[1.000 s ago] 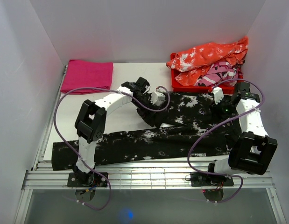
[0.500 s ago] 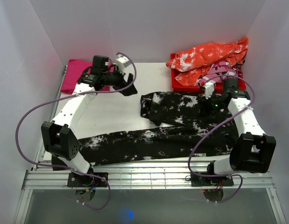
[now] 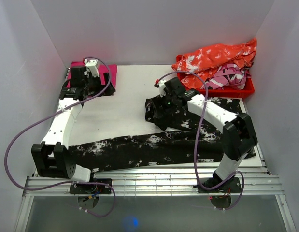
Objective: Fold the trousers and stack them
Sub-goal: Flatten the trousers out
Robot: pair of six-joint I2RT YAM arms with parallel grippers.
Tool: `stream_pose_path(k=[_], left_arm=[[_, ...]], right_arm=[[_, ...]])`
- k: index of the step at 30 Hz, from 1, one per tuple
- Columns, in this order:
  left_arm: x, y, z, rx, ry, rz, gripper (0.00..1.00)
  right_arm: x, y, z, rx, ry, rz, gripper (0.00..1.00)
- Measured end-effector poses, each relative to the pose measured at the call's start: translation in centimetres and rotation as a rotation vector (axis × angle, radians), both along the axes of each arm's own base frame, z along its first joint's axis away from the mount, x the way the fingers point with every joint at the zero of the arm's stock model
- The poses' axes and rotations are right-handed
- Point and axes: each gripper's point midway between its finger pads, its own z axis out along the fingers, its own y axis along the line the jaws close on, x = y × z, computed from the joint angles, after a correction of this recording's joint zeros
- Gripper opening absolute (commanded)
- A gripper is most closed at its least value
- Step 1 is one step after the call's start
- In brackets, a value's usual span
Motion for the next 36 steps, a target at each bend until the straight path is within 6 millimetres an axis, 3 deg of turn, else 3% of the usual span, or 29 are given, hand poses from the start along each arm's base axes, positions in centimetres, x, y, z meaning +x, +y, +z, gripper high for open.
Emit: stream_pose_path(k=[3,5,9,10,12,16,19,25,27,29,31,36], left_arm=[[-0.5,1.1,2.6,-0.001,-0.083,0.055,0.98],[-0.8,1.8,3.8,0.0,-0.121,0.086,0.98],[-1.0,2.6,4.3,0.019,-0.159,0.125,0.98],[-1.1,2.7,4.0,0.029,-0.16,0.128,0.98],[-1.3,3.0,3.2,0.054,-0.159,0.12,0.98],[-1.7,2.8,2.3,0.106,-0.166,0.048,0.98],[-2.3,1.8,2.8,0.136,-0.223,-0.067,0.98],[-6.7,-1.6,4.3,0.192,-0.49,-0.409,0.98],[-8.5,-2.7,4.2,0.233,-0.599,-0.529,0.98],[-9.9,-3.7,4.2,0.279,-0.711,-0.642,0.98],[-10.8,-4.6,3.8,0.333,-0.819,-0.729,0.98],[-12.5,-8.2,0.8,0.484,-1.062,-0.927,0.98]], right_arm=[[-0.8,1.4,-1.9,-0.037,0.033,-0.033,0.91],[-0.8,2.0,-2.9,-0.064,0.04,-0.049,0.81],[0.5,1.7,-4.8,-0.129,0.036,-0.098,0.49],[0.7,1.3,-5.2,-0.145,0.036,-0.107,0.27],[0.9,0.8,-5.5,-0.166,0.032,-0.111,0.08],[1.3,0.3,-5.0,-0.149,0.031,-0.08,0.08],[1.2,0.2,-3.0,-0.058,0.036,0.011,0.08],[0.3,-0.6,7.2,0.324,-0.039,0.264,0.08],[-1.0,-0.1,10.4,0.467,-0.043,0.383,0.08],[-3.0,1.0,12.2,0.601,0.001,0.525,0.08],[-4.6,1.7,12.5,0.696,0.074,0.625,0.08],[-5.7,2.6,9.2,0.796,0.298,0.694,0.08]])
